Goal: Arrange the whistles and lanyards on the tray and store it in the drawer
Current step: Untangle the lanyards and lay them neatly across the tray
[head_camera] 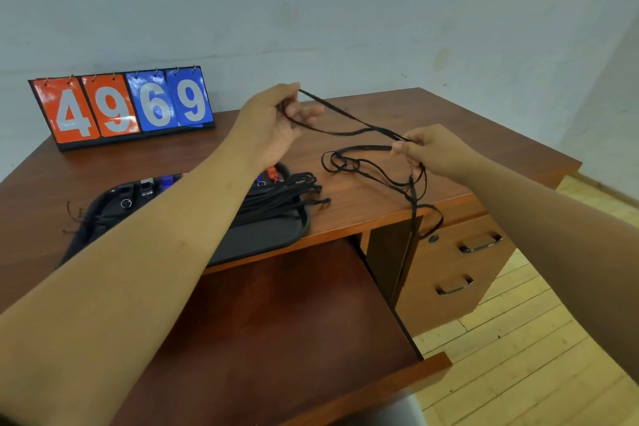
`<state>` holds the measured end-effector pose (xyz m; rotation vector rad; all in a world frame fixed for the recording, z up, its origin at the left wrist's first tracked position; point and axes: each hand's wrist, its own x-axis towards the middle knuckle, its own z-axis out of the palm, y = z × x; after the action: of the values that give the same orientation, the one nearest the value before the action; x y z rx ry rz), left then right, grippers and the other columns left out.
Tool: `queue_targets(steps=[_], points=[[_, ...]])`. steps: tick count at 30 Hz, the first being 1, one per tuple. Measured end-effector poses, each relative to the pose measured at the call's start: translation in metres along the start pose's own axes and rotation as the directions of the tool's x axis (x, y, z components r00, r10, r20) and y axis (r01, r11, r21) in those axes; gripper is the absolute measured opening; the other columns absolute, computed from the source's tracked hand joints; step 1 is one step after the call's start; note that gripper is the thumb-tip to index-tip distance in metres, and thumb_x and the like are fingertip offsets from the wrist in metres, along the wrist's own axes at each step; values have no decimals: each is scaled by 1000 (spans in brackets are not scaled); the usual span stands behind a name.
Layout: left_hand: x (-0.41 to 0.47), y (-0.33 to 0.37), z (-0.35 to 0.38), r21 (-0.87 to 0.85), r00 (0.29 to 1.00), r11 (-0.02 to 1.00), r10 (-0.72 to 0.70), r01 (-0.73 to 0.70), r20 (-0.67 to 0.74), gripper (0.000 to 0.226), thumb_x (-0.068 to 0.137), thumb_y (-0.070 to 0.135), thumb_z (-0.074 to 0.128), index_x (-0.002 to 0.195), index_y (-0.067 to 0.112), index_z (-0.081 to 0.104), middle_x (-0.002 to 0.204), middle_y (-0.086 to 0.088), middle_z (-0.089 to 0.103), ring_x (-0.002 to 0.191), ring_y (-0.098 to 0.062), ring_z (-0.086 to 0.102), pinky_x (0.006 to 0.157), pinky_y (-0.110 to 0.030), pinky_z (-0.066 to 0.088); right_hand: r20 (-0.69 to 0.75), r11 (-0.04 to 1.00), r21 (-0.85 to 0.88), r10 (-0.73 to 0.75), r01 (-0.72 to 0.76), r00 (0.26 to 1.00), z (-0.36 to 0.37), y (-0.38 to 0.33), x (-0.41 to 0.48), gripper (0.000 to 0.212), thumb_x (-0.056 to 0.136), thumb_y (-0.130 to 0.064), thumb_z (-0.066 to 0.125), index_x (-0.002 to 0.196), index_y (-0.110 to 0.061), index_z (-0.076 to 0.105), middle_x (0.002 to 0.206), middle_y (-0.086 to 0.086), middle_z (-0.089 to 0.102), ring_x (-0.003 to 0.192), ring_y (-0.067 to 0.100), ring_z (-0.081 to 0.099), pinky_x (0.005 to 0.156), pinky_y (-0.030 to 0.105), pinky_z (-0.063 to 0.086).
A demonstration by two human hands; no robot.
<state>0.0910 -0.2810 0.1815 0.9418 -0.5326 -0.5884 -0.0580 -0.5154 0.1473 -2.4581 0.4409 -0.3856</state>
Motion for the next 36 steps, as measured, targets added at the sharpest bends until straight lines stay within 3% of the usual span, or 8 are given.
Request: queue_targets(steps=[5, 9, 15, 23, 29, 33, 35, 36], points=[[-2, 5, -8, 407, 991, 913, 21, 36, -135, 21, 97, 16, 52, 77, 16, 45, 53, 7, 41, 43, -9, 39, 41, -21, 25, -82, 970, 241, 62, -41, 995, -3, 3, 5, 27, 105, -26, 51, 97, -11, 71, 60, -2, 47, 54, 14, 42, 61, 29, 43], [-10, 2, -9, 696, 990, 712, 11, 91, -140, 16, 99, 21, 54, 84, 16, 54, 62, 4, 45, 43, -8, 38, 43, -18, 33, -144, 958, 286, 49, -5, 988, -1, -14, 12, 27, 105, -23, 47, 96, -13, 70, 59, -3, 43, 52, 13, 37, 54, 29, 37], [-14, -6, -6, 860, 996, 503, -19, 83, -85, 16, 98, 25, 56, 109, 13, 56, 86, -1, 65, 59, -10, 58, 56, -22, 48, -132, 914, 395, -46, 95, 990, 0, -63, 25, 27, 103, -20, 49, 82, -15, 65, 56, -5, 41, 49, 13, 32, 49, 29, 27], [2, -9, 4, 799, 990, 592, 6, 109, -139, 30, 93, 19, 63, 119, 20, 47, 100, -2, 68, 76, -12, 70, 67, -24, 54, -161, 945, 285, -115, 158, 980, 9, -100, 68, 31, 102, -22, 52, 99, 3, 70, 58, -1, 46, 47, 13, 36, 48, 28, 31], [31, -7, 7, 715, 985, 685, -27, 141, -168, 59, 71, -19, 47, 121, 12, 51, 103, -1, 66, 114, -21, 64, 95, -34, 51, -161, 964, 217, -120, 154, 980, 15, -86, 104, 28, 102, -21, 51, 87, -7, 70, 63, 1, 47, 51, 15, 37, 51, 28, 32], [47, -8, 14, 518, 993, 851, -34, 87, -111, 38, 75, -12, 45, 108, 4, 55, 127, -17, 57, 122, -27, 53, 102, -40, 46, -96, 969, 117, -209, 219, 973, 13, -90, 114, 23, 101, -17, 52, 97, -8, 72, 65, -3, 51, 54, 12, 42, 56, 25, 36], [60, -12, 16, 618, 994, 782, -15, 78, -107, 14, 94, 11, 49, 102, 8, 60, 129, -13, 59, 117, -23, 57, 100, -40, 47, 30, 968, 32, -249, 248, 968, 15, -90, 112, 20, 98, -7, 50, 95, -12, 69, 68, -5, 53, 56, 8, 46, 59, 24, 39], [67, -15, 14, 699, 995, 710, -33, 93, -99, 24, 98, 29, 51, 110, 11, 61, 125, -8, 63, 112, -21, 61, 98, -42, 48, 98, 968, 18, -251, 251, 963, 16, -89, 111, 22, 95, -1, 48, 92, -13, 67, 69, -5, 54, 55, 4, 49, 58, 20, 40]])
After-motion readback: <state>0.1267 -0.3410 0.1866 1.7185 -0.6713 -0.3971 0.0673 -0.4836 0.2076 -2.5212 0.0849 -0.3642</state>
